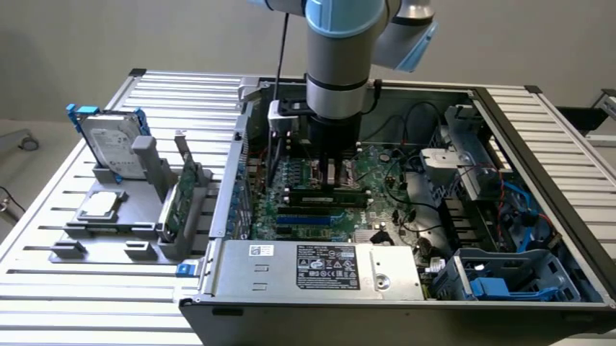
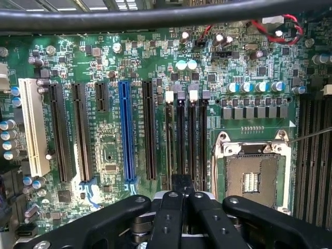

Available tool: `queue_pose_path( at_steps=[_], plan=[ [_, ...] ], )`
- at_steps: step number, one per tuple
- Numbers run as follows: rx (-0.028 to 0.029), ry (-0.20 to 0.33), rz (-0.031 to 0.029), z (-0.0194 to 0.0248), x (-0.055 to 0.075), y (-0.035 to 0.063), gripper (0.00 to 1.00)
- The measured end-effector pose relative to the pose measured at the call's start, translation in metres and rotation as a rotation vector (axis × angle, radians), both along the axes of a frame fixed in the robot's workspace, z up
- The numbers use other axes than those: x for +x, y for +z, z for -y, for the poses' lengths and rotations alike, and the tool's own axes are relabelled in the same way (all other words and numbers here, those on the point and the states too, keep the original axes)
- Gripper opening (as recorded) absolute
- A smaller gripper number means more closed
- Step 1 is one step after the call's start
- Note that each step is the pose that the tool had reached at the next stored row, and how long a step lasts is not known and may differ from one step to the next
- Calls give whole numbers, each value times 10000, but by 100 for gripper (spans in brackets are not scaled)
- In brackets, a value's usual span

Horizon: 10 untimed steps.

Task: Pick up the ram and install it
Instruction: 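Press down the ram until it locks into place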

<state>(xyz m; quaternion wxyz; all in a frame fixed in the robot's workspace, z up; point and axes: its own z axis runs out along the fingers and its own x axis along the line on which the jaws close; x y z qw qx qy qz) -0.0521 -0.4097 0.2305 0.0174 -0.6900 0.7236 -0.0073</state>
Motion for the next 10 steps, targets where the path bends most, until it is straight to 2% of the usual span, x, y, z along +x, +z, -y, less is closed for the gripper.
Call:
queue_pose_path(
  at_steps=[3,10],
  plan=[
    [-8,3,-86,0,11,58,11],
    [-10,63,-94,1,51,5,11]
  ],
)
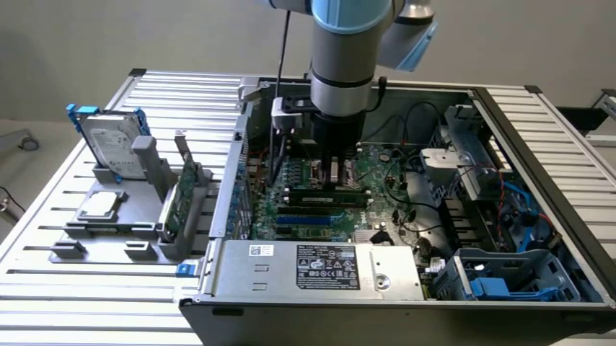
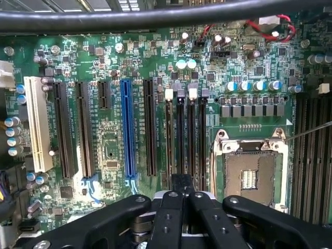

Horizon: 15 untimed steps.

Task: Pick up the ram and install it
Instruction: 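Press down the ram until it locks into place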

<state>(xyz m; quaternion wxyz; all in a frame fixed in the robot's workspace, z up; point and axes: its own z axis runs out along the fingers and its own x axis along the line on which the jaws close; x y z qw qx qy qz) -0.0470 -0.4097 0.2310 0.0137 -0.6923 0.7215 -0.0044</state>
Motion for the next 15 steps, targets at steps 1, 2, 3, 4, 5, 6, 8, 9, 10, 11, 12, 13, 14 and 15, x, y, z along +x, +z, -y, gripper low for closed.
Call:
queue_pose_path(
  at_steps=[1,2,3,4,5,6,8,9,10,11,12,13,14,15],
  plan=[
    [-1,10,-1,0,3,-14,11],
    [-7,16,-3,1,3,-27,11],
    [-14,19,-6,2,3,-37,11],
    [-6,19,-5,1,3,-51,11],
    [-4,21,-3,0,4,-62,11],
    [-6,21,-3,1,4,-70,11],
    [-4,21,-2,0,4,-78,11],
    [-3,22,-2,-1,4,-79,11],
    [-5,23,-12,0,4,-71,11],
    [7,23,-27,-3,5,-57,11],
    [17,22,-48,-4,4,-41,11],
    [9,20,-61,-4,4,-26,11],
    [-1,21,-78,-3,4,-11,11],
    [3,21,-93,-3,4,1,11]
  ],
)
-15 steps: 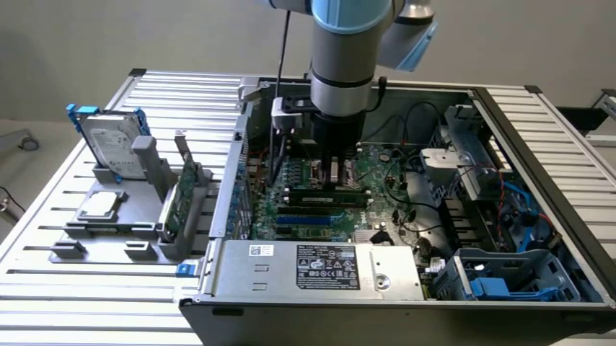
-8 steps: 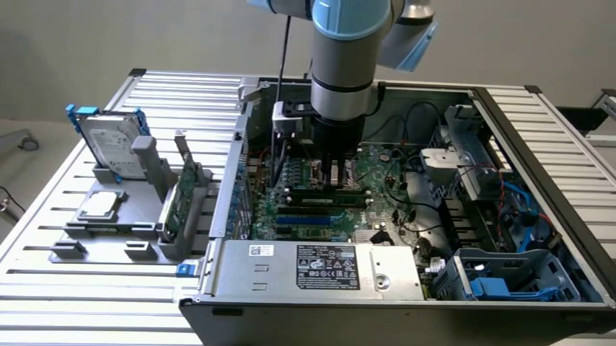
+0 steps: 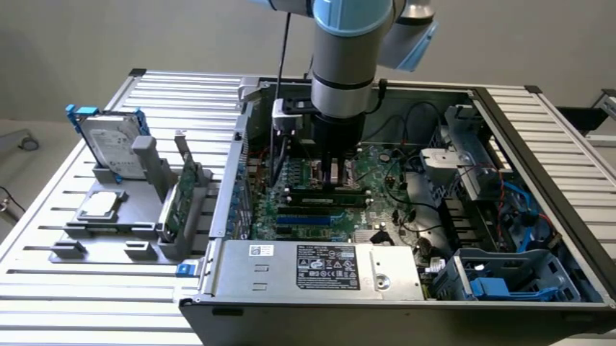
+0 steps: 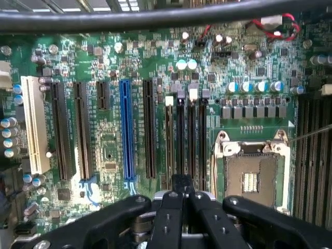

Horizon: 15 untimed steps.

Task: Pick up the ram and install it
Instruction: 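Press down the ram until it locks into place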

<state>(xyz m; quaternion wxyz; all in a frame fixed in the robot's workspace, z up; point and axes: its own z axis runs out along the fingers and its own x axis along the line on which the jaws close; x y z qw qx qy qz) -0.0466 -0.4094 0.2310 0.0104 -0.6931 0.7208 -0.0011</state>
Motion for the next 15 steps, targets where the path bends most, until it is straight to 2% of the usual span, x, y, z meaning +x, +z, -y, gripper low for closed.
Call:
queue_pose_path(
  at_steps=[4,9,11,15],
  plan=[
    [-4,0,-53,-1,0,79,11],
    [-4,1,-100,-2,0,268,11],
    [-3,1,-136,-2,1,279,11],
    [-2,0,-138,-2,1,279,11]
  ],
)
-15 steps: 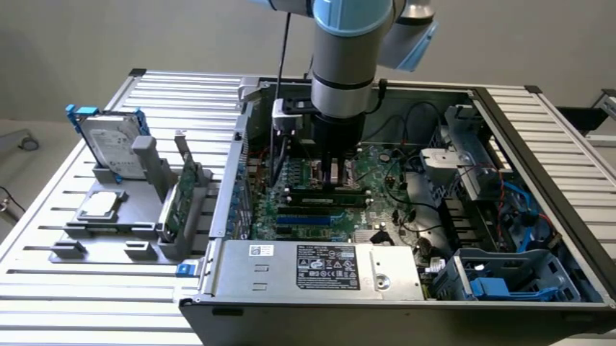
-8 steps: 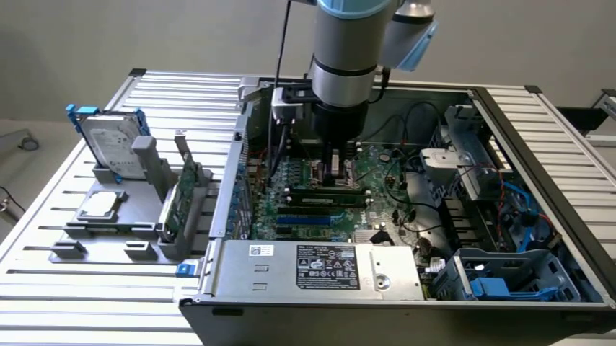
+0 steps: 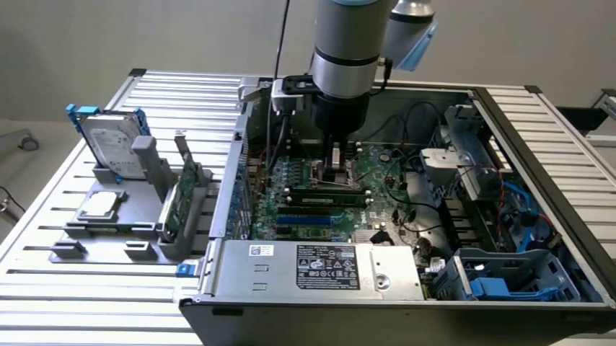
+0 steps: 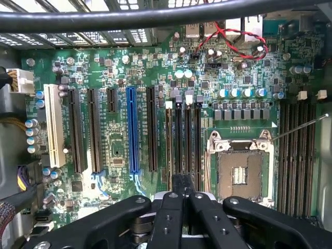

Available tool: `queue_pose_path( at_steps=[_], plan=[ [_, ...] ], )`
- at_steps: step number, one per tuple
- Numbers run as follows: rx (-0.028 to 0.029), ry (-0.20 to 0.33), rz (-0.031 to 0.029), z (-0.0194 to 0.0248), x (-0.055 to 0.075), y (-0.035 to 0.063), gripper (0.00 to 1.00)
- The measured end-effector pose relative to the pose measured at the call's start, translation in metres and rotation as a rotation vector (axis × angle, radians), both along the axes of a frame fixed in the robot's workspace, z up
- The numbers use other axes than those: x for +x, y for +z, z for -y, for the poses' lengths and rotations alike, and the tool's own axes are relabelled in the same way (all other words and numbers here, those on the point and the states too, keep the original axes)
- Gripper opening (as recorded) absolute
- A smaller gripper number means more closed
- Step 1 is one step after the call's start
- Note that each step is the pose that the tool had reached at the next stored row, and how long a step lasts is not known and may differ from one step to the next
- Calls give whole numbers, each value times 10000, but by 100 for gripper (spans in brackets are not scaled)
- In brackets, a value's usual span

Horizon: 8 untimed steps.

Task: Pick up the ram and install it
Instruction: 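Press down the ram until it locks into place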

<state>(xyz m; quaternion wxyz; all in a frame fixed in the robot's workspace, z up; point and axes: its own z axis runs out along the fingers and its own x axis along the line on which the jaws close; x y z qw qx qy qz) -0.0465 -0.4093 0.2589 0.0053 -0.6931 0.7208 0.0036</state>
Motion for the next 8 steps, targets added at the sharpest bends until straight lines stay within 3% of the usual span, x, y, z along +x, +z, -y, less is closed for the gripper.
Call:
queue_pose_path(
  at_steps=[8],
  plan=[
    [-1,1,0,0,0,0,11]
  ],
)
